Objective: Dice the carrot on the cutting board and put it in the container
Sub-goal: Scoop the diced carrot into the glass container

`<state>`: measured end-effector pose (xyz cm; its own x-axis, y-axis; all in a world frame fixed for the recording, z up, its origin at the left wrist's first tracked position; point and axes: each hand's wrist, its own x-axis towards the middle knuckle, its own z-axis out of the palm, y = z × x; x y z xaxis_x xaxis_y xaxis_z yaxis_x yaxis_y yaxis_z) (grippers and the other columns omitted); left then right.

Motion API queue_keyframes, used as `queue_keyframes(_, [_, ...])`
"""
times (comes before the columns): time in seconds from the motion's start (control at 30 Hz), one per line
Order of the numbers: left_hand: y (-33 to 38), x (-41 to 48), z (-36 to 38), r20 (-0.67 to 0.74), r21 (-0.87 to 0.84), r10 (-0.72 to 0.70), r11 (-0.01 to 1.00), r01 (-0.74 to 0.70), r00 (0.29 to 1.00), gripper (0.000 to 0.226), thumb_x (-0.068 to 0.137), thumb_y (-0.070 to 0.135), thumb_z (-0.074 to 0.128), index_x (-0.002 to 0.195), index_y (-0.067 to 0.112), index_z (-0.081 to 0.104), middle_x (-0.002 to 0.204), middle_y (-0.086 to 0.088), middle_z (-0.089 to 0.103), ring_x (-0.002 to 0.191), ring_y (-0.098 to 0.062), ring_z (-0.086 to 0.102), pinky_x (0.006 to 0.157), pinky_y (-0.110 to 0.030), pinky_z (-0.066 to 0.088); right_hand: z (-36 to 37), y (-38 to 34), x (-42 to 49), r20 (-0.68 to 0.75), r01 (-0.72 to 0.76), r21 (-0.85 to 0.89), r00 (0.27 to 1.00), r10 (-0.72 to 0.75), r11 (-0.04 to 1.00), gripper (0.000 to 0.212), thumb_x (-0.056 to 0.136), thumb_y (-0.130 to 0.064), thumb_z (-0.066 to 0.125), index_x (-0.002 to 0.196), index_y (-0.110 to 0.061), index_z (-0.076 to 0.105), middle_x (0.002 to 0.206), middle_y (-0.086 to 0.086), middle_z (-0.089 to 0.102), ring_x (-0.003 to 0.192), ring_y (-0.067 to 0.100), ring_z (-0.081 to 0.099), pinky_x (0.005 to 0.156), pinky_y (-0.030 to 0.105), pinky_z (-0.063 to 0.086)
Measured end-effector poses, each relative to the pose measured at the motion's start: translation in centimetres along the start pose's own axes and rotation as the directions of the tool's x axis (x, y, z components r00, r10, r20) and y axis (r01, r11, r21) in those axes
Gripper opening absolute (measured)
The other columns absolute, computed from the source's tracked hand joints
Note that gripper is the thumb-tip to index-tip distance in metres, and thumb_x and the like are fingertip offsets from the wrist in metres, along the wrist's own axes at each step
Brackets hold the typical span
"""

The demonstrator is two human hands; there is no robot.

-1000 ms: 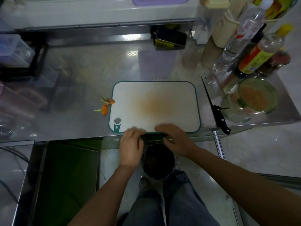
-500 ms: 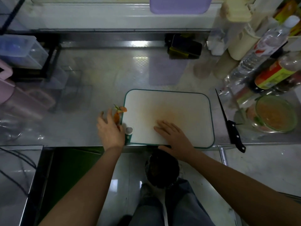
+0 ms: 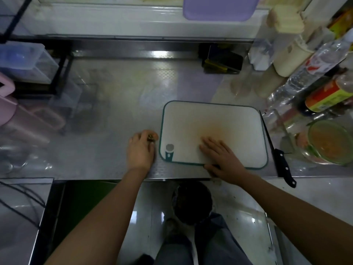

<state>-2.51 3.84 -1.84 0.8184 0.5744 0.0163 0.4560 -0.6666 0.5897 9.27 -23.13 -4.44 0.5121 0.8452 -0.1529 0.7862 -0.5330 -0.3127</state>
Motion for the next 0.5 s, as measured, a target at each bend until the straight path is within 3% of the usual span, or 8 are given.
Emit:
queue_keyframes(0.1, [-0.5,0.0,-0.1,-0.002,-0.028,0.015,0.999,-0.015,1.000,0.038,0.085,0.002,0.055,0.121,0.015,0.056,0.117,-0.014,0.058,0.107,-0.034,0.051,0.092,-0.038,0.040,-0.4,-0.3,2.1,-0.023,-0.176,0.003,0.984,0.176,0.984,0.067,0.092,-0.052,0.027,0.152,-0.025,0.012,0.160,-0.001,-0.001,0.147,0.018,-0.005,0.119,0.045,0.006])
queue_keyframes(0.2, [-0.8,-0.6,-0.4,-0.074,-0.010,-0.052,0.999,0.051,0.996,0.044,0.088,0.006,0.054,0.132,0.011,0.050,0.127,-0.016,0.054,0.117,-0.033,0.046,0.101,-0.041,0.037,-1.2,-1.7,4.6,-0.028,-0.328,0.033,0.944,0.329,0.944,0.065,0.096,-0.032,0.043,0.152,-0.021,0.012,0.161,0.005,0.000,0.148,0.022,-0.003,0.119,0.042,0.002])
queue_keyframes(0.27, [-1.4,-1.2,-0.7,-0.097,-0.114,-0.167,0.981,0.156,0.981,0.040,0.091,0.007,0.053,0.130,0.008,0.051,0.127,-0.016,0.053,0.118,-0.032,0.047,0.103,-0.039,0.036,-2.3,-3.5,6.7,-0.060,-0.304,0.171,0.946,0.317,0.937,0.068,0.091,-0.019,0.051,0.151,-0.018,0.018,0.160,0.009,0.007,0.147,0.025,0.007,0.119,0.040,0.009])
queue_keyframes(0.37, [-2.5,-2.5,-1.4,-0.174,-0.265,-0.374,0.909,0.323,0.911,0.026,0.091,0.006,0.050,0.114,0.007,0.062,0.116,-0.016,0.061,0.108,-0.030,0.055,0.095,-0.035,0.041,-3.6,-7.0,10.5,-0.087,-0.123,0.420,0.981,0.175,0.899,0.058,0.093,-0.012,0.051,0.147,-0.015,0.030,0.159,0.006,0.014,0.144,0.025,0.020,0.116,0.035,0.021])
queue_keyframes(0.43, [-2.8,-3.7,-1.8,-0.174,-0.410,-0.569,0.784,0.467,0.803,0.021,0.093,0.010,0.047,0.093,0.009,0.068,0.095,-0.014,0.068,0.089,-0.032,0.062,0.080,-0.035,0.048,-3.5,-9.4,13.1,-0.051,-0.029,0.476,0.997,0.061,0.879,0.055,0.095,-0.014,0.051,0.147,-0.016,0.032,0.159,0.005,0.015,0.144,0.021,0.020,0.114,0.030,0.022])
queue_keyframes(0.5, [-2.4,-4.9,-2.1,0.017,-0.639,-0.718,0.527,0.560,0.696,0.032,0.095,0.015,0.042,0.076,0.006,0.066,0.068,-0.012,0.067,0.062,-0.030,0.061,0.056,-0.030,0.050,-2.7,-11.5,15.1,0.022,0.009,0.514,0.999,-0.023,0.858,0.056,0.096,-0.017,0.050,0.148,-0.018,0.028,0.160,0.005,0.011,0.145,0.019,0.015,0.115,0.029,0.018])
